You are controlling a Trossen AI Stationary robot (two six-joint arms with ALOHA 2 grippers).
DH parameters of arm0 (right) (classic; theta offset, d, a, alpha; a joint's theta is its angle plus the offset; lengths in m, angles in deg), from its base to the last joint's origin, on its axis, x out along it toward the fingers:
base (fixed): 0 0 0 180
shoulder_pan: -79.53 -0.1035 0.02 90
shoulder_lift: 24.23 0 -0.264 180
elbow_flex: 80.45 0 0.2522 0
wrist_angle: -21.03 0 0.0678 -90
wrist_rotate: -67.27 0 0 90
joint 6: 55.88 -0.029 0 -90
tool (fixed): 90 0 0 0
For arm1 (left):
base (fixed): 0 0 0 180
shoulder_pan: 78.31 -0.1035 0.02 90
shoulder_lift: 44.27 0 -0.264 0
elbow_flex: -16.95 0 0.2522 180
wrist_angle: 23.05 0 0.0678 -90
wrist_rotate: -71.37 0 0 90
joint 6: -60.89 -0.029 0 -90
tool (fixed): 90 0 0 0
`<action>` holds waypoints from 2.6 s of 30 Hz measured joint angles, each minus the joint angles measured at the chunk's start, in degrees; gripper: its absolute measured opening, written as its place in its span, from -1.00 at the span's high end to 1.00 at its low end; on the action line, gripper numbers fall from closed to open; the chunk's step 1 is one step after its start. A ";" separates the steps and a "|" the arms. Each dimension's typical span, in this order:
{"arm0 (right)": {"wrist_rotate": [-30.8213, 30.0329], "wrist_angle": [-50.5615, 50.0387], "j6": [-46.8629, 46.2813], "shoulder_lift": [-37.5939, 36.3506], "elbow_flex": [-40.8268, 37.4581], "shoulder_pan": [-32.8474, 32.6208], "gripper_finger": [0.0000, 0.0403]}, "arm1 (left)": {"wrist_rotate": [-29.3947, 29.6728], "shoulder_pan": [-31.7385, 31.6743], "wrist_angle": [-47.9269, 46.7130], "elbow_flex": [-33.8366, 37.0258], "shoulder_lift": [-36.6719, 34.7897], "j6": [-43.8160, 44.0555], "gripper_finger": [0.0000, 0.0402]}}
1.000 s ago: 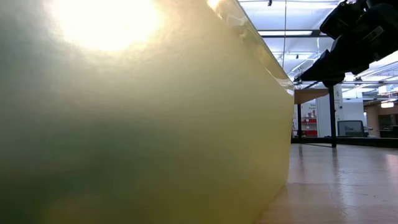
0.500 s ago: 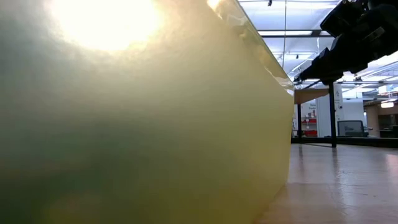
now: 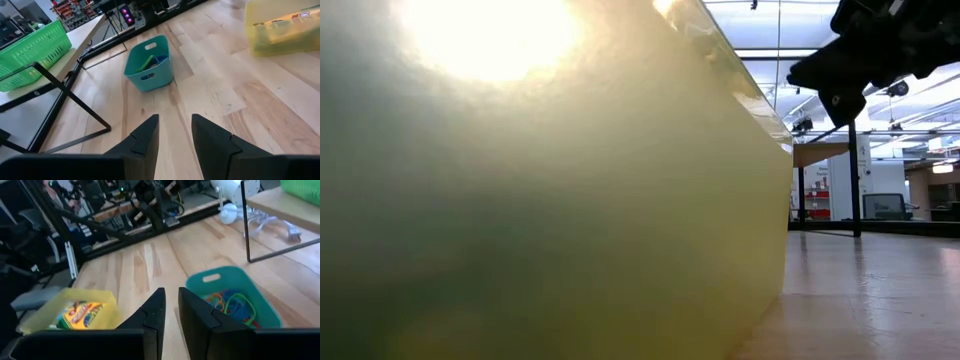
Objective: Pick & Place Office Desk Supplies
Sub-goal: Put the blue bin on the shelf
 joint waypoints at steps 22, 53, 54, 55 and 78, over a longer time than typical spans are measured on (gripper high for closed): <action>-2.52 -33.40 11.18 19.36 25.46 4.49 0.74 | 0.02 0.00 0.12 0.04 0.00 -0.13 0.41; 5.59 -41.69 35.23 41.60 32.72 4.49 0.07 | 0.02 0.00 0.11 0.04 0.02 0.02 0.41; 4.87 -41.62 35.51 42.31 32.75 4.47 0.07 | 0.02 0.00 0.11 0.04 0.02 0.02 0.41; 4.23 -41.59 35.83 42.94 32.85 4.49 0.07 | 0.02 0.02 0.09 0.04 0.02 0.02 0.41; -0.11 -41.14 37.75 48.35 32.98 4.55 0.44 | 0.04 0.00 0.10 0.04 0.02 -0.13 0.41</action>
